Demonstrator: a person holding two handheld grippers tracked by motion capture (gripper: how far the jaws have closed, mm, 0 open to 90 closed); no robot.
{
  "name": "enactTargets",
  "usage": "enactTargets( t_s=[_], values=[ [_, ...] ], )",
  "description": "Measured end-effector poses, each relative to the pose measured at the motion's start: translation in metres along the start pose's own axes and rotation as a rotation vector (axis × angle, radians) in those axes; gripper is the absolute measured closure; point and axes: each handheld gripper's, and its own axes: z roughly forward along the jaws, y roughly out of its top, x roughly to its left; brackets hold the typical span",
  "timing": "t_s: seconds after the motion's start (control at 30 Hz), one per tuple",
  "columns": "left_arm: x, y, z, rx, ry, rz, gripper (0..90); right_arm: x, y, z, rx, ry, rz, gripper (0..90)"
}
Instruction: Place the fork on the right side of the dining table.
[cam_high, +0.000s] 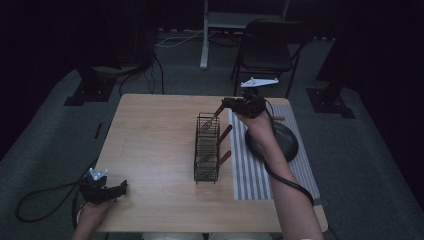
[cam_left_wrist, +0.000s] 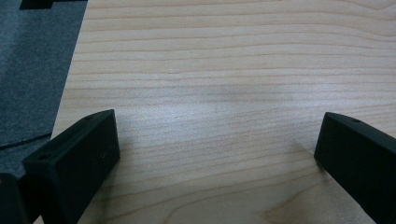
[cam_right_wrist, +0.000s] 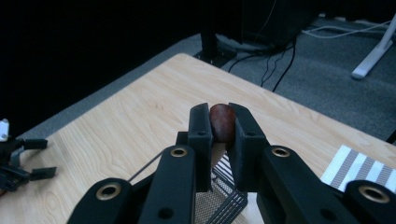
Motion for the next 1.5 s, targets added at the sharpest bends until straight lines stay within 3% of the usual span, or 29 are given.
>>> enactTargets(
  t_s=[0.37,0.77,1.07,1.5],
  values=[
    [0.000,0.000,0.000,0.000,0.001,0.001,0.2,0.007,0.014,-0.046,-0.080,-0.019,-0.026,80.7],
    [0.000,0.000,0.000,0.001,0.000,0.001,0.2,0.005,0.013,-0.082,-0.108,-0.086,-0.034,80.7],
    [0.000,0.000,0.000,0.000,0.000,0.001,0.2,-0.009,-0.009,-0.099,-0.103,-0.119,0.003,80.7],
    [0.000,0.000,0.000,0.000,0.000,0.000,0.2,-0.021,-0.065,-0.106,-0.052,-0.150,0.074,80.7]
  ],
)
